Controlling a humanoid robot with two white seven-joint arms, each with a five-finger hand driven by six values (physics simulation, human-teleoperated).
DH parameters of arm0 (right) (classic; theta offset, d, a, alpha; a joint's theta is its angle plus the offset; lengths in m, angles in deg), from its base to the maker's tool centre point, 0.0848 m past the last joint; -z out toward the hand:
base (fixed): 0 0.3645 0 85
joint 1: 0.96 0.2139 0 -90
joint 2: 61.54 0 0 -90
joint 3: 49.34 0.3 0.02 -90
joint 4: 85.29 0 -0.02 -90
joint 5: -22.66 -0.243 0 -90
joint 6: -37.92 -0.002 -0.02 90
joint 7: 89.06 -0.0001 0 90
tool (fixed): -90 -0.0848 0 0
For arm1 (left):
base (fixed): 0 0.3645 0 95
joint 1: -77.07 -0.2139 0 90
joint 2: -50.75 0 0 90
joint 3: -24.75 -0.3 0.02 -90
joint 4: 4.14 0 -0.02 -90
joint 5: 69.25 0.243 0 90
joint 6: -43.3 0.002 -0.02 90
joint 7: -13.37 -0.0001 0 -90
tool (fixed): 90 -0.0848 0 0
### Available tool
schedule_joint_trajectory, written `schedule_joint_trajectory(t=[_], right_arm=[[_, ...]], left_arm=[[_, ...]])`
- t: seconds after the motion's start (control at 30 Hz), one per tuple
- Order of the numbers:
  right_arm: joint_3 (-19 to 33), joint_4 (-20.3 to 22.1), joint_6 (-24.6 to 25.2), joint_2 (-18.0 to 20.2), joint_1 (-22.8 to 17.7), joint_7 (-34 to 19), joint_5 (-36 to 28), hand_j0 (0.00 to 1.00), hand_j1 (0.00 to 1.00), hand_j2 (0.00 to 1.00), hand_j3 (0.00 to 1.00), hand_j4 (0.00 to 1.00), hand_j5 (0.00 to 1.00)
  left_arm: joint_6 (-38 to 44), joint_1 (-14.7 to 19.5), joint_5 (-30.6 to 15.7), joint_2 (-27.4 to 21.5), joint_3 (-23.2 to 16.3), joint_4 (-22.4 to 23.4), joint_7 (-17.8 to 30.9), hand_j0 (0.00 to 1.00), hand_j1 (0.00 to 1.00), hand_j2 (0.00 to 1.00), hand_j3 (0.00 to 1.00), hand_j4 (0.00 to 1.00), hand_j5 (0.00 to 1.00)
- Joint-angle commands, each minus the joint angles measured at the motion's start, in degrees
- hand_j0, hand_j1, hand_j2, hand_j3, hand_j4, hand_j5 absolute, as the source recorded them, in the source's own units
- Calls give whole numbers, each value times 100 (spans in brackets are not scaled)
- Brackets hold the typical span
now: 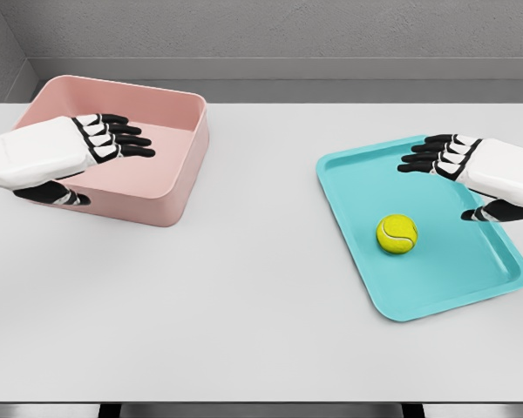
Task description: Put the tennis from the blue tray into the pink basket with both arms
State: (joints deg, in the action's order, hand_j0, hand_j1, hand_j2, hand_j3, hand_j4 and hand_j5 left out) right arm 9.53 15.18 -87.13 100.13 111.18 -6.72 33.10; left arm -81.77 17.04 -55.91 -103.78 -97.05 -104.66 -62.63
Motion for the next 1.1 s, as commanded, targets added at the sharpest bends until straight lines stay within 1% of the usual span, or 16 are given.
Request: schedule_joint_trajectory(t=[0.0, 0.1, 0.13, 0.17, 0.2, 0.23, 0.27, 0.3, 0.33, 0.47, 0.57, 0.63, 0.73, 0.8, 0.97, 1.07], right_arm=[[-7, -1, 5, 14, 0, 2, -60, 100, 100, 100, 100, 100, 100], [-16, -1, 5, -38, 0, -85, -7, 100, 100, 100, 100, 100, 100], [-77, 7, 5, -65, 9, -121, 177, 100, 100, 100, 100, 100, 100], [-86, 16, 5, -100, 17, -130, 660, 100, 100, 100, 100, 100, 100], [-86, 7, 5, -109, 18, -165, 863, 100, 100, 100, 100, 100, 100], [-95, 7, 5, -126, 9, -366, 854, 100, 100, 100, 100, 100, 100], [-104, -1, 5, -241, 70, -692, 854, 100, 100, 100, 100, 100, 100], [-130, -1, 5, -408, 105, -1210, 846, 100, 100, 100, 100, 100, 100], [-130, -1, 5, -417, 123, -1351, 846, 100, 100, 100, 100, 100, 100], [-165, -1, 5, -531, 167, -1387, 863, 100, 100, 100, 100, 100, 100], [-174, -19, 5, -891, 211, -1650, 898, 100, 100, 100, 100, 100, 100], [-174, -28, 5, -996, 255, -1747, 907, 100, 100, 100, 100, 100, 100], [-332, -379, 5, -1330, 527, -2002, 986, 100, 100, 100, 100, 100, 100], [-429, -493, 5, -1506, 659, -2107, 1074, 100, 100, 100, 100, 100, 100], [-578, -836, 5, -1647, 677, -2142, 1311, 100, 100, 100, 100, 100, 100], [-631, -845, 5, -1647, 677, -2142, 1338, 100, 100, 100, 100, 100, 100]], left_arm=[[8, 0, -33, -16, 6, -11, -3, 100, 100, 100, 100, 100, 100], [8, -35, -33, -69, 6, -19, -3, 100, 100, 100, 100, 100, 100], [8, -35, -33, -121, 6, -19, -3, 100, 100, 100, 100, 100, 100], [8, -70, -33, -183, 15, -19, -3, 100, 100, 100, 100, 100, 100], [8, -88, -41, -245, 24, -19, -3, 100, 100, 100, 100, 100, 100], [8, -123, -59, -324, 42, -19, -3, 100, 100, 100, 100, 100, 100], [8, -149, -68, -385, 59, -19, -3, 100, 100, 100, 100, 100, 100], [8, -149, -68, -447, 59, -19, -3, 100, 100, 100, 100, 100, 100], [8, -158, -94, -499, 68, -19, -3, 100, 100, 100, 100, 100, 100], [8, -237, -112, -649, 68, -46, -3, 100, 100, 100, 100, 100, 100], [8, -290, -103, -702, 68, -55, -3, 100, 100, 100, 100, 100, 100], [8, -299, -112, -737, 68, -90, -3, 100, 100, 100, 100, 100, 100], [8, -299, -112, -737, 68, -134, -3, 100, 100, 100, 100, 100, 100], [8, -299, -112, -737, 68, -134, -3, 100, 100, 100, 100, 100, 100], [8, -308, -112, -746, 68, -186, -3, 100, 100, 100, 100, 100, 100], [8, -352, -112, -781, 68, -186, -3, 100, 100, 100, 100, 100, 100]])
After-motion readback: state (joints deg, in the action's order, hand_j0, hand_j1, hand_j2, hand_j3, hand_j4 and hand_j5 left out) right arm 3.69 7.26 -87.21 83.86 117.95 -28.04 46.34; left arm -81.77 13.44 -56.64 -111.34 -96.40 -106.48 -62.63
